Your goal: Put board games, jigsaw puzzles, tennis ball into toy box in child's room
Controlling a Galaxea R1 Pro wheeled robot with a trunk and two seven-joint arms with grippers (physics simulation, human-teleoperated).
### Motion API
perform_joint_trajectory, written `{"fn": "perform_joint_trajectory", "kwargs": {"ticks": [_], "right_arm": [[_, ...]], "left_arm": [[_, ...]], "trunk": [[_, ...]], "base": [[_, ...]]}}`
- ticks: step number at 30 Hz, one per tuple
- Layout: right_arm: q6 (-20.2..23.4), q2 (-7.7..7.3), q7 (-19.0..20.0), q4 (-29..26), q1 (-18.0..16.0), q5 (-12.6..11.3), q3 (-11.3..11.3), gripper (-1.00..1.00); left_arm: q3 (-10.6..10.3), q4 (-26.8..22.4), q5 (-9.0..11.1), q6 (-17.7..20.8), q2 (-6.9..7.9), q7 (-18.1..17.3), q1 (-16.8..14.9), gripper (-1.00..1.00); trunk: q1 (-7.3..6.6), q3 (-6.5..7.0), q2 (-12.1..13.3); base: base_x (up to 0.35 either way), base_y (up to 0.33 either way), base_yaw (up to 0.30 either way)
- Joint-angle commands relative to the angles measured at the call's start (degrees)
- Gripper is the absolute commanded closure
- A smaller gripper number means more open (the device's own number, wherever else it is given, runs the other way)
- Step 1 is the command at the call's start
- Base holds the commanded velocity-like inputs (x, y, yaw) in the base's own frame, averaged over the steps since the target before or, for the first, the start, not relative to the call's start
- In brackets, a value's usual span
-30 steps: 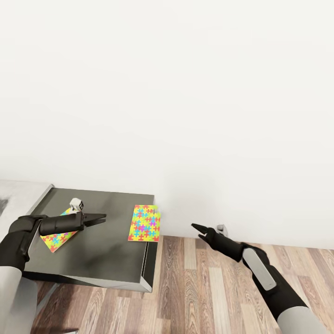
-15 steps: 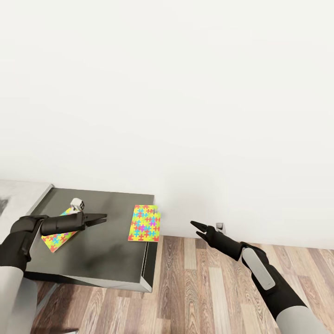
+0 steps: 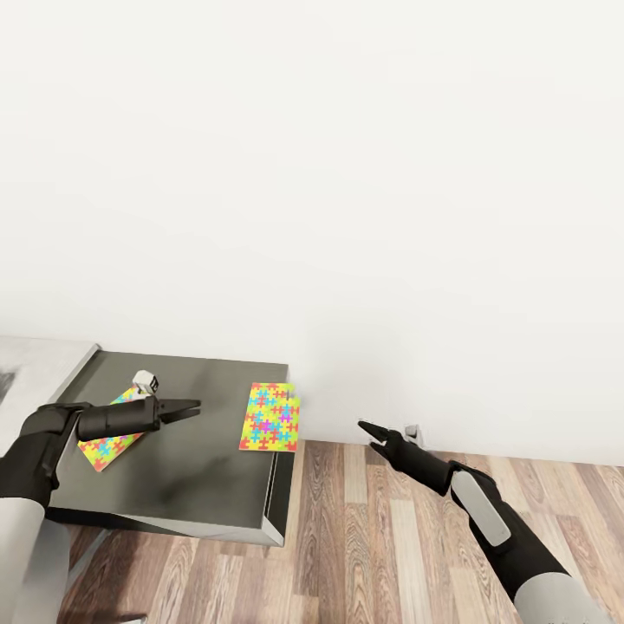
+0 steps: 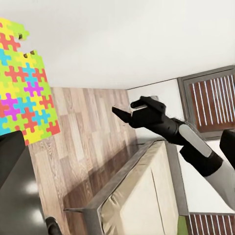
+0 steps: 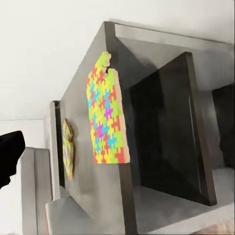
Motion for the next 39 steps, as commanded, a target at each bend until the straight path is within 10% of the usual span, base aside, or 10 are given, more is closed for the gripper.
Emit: {"fn": "perform_joint_trajectory", "kwargs": {"ticks": [1, 9, 39], "right_arm": [[-0.3, -0.04, 0.0, 2.5, -0.3, -0.3, 0.1, -1.0], [-1.4, 0.09, 0.1, 10.1, -1.3, -0.2, 0.2, -1.0], [-1.5, 0.15, 0.8, 10.6, -2.0, 3.8, 0.2, -1.0]], "left_arm": [[0.0, 0.0, -0.3, 0.6, -0.01, -0.3, 0.0, -1.0], [0.0, 0.0, -0.3, 0.6, -0.02, -0.3, 0.0, -1.0], [-0.1, 0.0, -0.5, 0.5, -0.63, -0.3, 0.0, -1.0]], "trunk": [[0.03, -0.09, -0.1], [0.03, -0.09, -0.1], [0.03, -0.09, -0.1]], "base": [[0.0, 0.0, 0.0], [0.0, 0.0, 0.0], [0.0, 0.0, 0.0]]}}
